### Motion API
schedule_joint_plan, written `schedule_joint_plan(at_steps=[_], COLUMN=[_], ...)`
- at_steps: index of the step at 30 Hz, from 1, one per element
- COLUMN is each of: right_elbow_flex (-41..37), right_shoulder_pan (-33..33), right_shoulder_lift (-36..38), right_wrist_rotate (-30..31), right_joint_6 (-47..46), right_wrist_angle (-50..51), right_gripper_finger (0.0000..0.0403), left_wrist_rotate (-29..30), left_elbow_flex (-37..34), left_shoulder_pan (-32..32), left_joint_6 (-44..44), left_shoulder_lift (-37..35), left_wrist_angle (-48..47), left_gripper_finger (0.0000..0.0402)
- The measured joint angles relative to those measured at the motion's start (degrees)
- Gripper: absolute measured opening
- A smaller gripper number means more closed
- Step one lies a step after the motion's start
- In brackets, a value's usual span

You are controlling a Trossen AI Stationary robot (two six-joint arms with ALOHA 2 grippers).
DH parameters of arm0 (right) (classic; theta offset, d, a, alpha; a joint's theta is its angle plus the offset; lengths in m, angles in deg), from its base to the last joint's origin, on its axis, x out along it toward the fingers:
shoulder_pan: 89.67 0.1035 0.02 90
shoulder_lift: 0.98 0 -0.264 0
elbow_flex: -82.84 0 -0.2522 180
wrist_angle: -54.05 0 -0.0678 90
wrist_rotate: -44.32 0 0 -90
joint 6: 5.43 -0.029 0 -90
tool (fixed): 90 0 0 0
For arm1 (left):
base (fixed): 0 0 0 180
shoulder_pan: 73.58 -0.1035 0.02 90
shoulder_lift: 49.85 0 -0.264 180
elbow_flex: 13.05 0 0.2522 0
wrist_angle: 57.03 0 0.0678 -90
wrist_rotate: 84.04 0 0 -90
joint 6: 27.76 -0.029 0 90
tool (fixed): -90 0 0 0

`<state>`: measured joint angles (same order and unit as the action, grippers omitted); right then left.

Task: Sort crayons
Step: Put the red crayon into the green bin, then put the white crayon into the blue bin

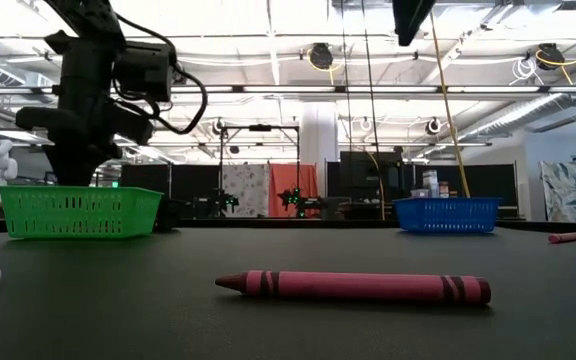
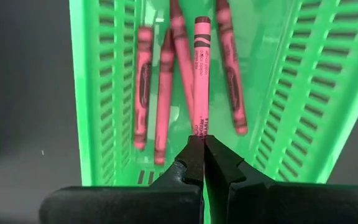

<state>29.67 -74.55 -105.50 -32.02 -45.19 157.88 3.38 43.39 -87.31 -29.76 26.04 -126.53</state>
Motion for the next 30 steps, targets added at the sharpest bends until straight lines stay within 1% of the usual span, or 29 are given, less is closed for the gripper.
schedule_joint_plan(at_steps=[2, 6, 8, 13, 16, 19, 23, 26, 30], right_elbow_flex=[0.0, -0.1, -0.1, -0.1, -0.1, -0.1, -0.1, -0.1, -0.1], right_shoulder_pan=[0.5, 1.3, 1.6, 2.5, 3.0, 3.9, 5.4, 6.6, 8.7], right_shoulder_lift=[0.2, 0.6, 1.2, 2.7, 3.1, 3.1, 3.1, 3.1, 3.1], right_wrist_rotate=[1.1, 4.5, 4.8, 9.2, 10.6, 10.5, 10.2, 10.2, 10.0], right_joint_6=[-0.1, -1.1, -1.6, -4.1, -5.6, -6.1, -7.7, -9.5, -13.8], right_wrist_angle=[0.0, -0.1, 0.0, -0.1, 0.0, -0.1, -0.1, -0.1, -0.1], right_gripper_finger=[0.0157, 0.0157, 0.0157, 0.0157, 0.0157, 0.0157, 0.0157, 0.0157, 0.0157], left_wrist_rotate=[0.1, 2.3, 2.3, 0.1, -1.5, -1.7, -1.6, 0.8, 4.0], left_elbow_flex=[0.0, 0.0, 0.0, 0.0, 0.0, 0.0, 0.0, 0.1, 0.1], left_shoulder_pan=[0.0, -0.1, -0.1, -0.1, -0.1, -0.1, -0.1, -0.1, -0.1], left_joint_6=[0.2, 0.2, 0.2, -2.2, -3.1, -3.1, -3.0, -2.2, 0.0], left_shoulder_lift=[0.0, 0.0, 0.0, 0.0, 0.0, 0.0, 0.0, 0.0, 0.0], left_wrist_angle=[1.0, 0.6, 0.5, -0.8, -2.2, -3.4, -3.7, -2.9, -2.9], left_gripper_finger=[0.0000, 0.0000, 0.0000, 0.0000, 0.0002, 0.0017, 0.0055, 0.0079, 0.0089])
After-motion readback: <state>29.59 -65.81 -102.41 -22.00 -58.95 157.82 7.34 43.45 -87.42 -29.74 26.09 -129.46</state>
